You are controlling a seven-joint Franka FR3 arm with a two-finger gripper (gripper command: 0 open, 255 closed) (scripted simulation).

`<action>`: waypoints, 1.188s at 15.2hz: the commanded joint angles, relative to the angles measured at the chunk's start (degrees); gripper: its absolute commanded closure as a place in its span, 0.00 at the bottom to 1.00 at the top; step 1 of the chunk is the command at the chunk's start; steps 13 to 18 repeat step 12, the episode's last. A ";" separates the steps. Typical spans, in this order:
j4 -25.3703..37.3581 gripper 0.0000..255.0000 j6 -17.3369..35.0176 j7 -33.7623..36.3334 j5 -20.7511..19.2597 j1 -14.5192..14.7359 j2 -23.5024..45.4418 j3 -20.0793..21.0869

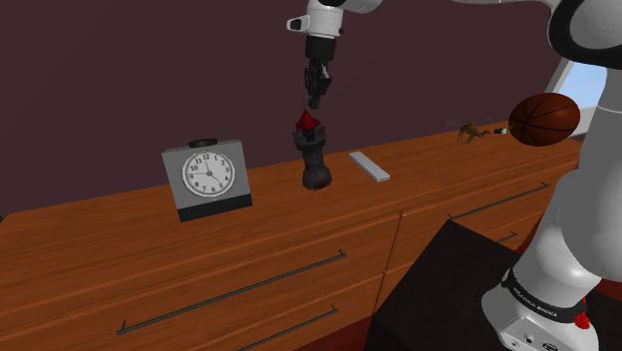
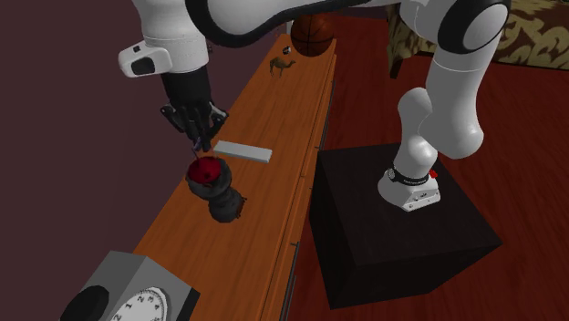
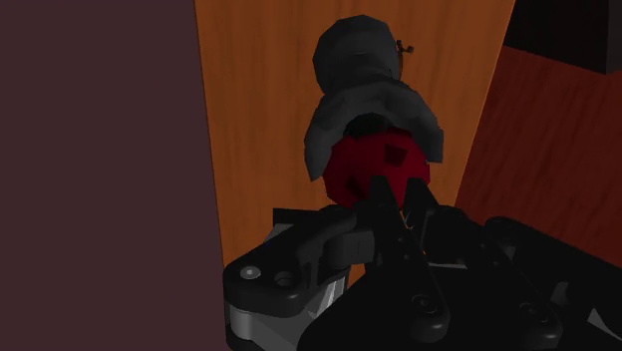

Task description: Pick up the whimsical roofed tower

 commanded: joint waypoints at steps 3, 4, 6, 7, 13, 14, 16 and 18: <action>4.18 1.00 -3.49 0.27 0.04 -0.14 0.60 -0.05; 5.27 1.00 -4.36 0.35 0.06 -0.18 0.83 -0.06; 7.57 1.00 -6.13 0.49 0.11 -0.27 1.36 -0.08; 8.77 1.00 -7.03 0.57 0.14 -0.31 1.65 -0.09; 12.82 1.00 -9.98 0.81 0.28 -0.48 2.75 -0.12; 12.82 1.00 -9.98 0.81 0.28 -0.48 2.75 -0.12; 12.82 1.00 -9.98 0.81 0.28 -0.48 2.75 -0.12; 12.82 1.00 -9.98 0.81 0.28 -0.48 2.75 -0.12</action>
